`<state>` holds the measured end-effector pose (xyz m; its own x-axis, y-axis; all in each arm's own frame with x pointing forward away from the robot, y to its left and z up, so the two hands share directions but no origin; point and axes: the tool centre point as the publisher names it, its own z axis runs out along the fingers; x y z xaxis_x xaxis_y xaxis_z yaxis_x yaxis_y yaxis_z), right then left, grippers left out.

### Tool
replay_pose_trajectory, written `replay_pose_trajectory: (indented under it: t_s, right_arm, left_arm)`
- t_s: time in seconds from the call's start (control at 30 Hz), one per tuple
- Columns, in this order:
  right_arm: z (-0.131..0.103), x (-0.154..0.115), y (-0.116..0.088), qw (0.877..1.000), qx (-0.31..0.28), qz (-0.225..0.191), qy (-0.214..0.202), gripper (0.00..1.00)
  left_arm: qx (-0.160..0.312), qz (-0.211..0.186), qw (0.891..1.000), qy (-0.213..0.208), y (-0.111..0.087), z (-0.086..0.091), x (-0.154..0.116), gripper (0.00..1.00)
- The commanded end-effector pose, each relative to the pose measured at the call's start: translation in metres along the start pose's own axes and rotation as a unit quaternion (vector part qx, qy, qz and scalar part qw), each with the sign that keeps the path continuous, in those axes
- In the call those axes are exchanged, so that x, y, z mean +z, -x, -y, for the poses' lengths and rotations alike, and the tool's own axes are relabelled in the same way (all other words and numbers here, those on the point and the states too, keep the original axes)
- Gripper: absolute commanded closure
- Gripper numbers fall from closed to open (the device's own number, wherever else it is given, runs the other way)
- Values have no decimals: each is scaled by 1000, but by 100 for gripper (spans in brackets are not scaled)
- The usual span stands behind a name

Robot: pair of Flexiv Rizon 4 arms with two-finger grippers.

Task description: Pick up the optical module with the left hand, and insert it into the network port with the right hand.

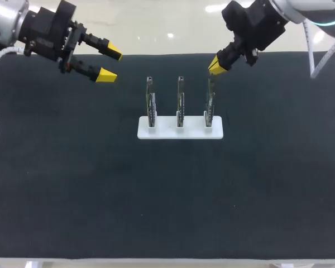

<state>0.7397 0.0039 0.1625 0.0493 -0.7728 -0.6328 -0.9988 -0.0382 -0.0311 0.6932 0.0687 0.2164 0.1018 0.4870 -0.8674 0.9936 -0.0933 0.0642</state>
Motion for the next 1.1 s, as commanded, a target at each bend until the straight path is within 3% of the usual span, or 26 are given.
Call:
replay_pose_trajectory:
  t_s: [0.03, 1.1]
  right_arm:
    - [1, 3, -2, 1000, -2, 2, -1, 100]
    - [8, 20, -9, 1000, -7, 11, 4, 100]
  left_arm:
    - [-1, -2, 1000, 0, 0, 0, 0, 0]
    - [-1, -2, 1000, 0, 0, 0, 0, 0]
